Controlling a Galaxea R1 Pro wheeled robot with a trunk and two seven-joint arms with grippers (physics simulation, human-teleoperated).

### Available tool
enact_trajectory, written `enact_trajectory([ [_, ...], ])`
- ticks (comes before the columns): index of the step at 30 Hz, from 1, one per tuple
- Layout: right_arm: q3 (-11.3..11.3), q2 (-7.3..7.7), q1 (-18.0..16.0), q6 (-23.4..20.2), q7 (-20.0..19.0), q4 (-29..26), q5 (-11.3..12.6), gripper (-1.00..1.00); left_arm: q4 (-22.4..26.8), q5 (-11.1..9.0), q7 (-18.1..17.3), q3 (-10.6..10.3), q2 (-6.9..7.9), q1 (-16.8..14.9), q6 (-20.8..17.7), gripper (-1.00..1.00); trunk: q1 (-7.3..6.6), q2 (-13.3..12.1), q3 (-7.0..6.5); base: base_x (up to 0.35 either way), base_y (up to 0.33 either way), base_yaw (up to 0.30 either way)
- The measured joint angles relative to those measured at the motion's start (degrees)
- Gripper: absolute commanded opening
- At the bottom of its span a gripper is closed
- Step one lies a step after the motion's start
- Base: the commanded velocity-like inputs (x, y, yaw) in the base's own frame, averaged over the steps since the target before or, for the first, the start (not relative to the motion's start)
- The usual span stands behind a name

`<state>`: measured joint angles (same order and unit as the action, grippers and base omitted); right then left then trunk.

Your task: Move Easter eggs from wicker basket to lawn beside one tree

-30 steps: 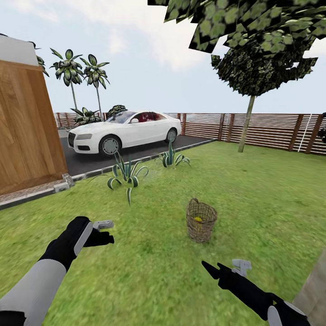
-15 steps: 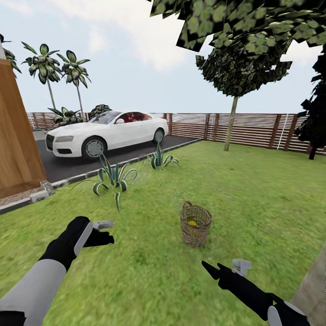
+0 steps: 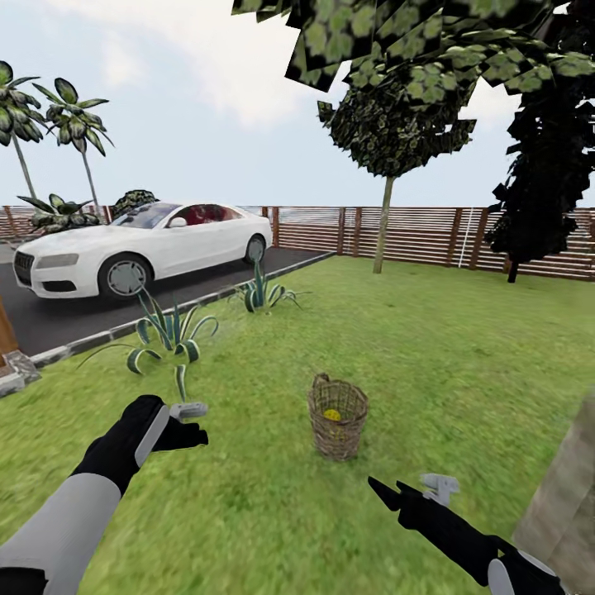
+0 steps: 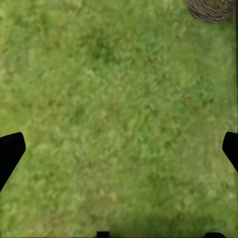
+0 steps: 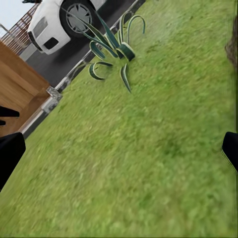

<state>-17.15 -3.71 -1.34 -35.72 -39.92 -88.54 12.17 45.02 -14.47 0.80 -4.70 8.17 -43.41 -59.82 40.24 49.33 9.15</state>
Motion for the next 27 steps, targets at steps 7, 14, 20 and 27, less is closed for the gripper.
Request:
enact_trajectory([
  [7,0.03,0.00,0.00,0.00,0.00,0.03,0.00,1.00,0.00,0.00,0.00,0.00,0.00,0.00,0.00,1.00,0.00,0.00,-0.07,0.284,0.215,-0.283],
  [14,-0.01,0.00,0.00,0.00,0.00,0.05,0.00,1.00,0.00,0.00,0.00,0.00,0.00,0.01,0.00,1.00,0.00,0.00,-0.21,0.284,0.215,-0.283],
  [20,-0.03,0.00,0.00,0.00,0.00,0.06,0.00,1.00,0.00,0.00,0.00,0.00,0.00,0.02,0.00,1.00,0.00,0.00,-0.35,0.284,0.215,-0.283],
  [27,-0.03,0.00,0.00,0.00,0.00,0.06,0.00,1.00,0.00,0.00,0.00,0.00,0.00,0.02,0.00,1.00,0.00,0.00,-0.53,0.284,0.215,-0.283],
])
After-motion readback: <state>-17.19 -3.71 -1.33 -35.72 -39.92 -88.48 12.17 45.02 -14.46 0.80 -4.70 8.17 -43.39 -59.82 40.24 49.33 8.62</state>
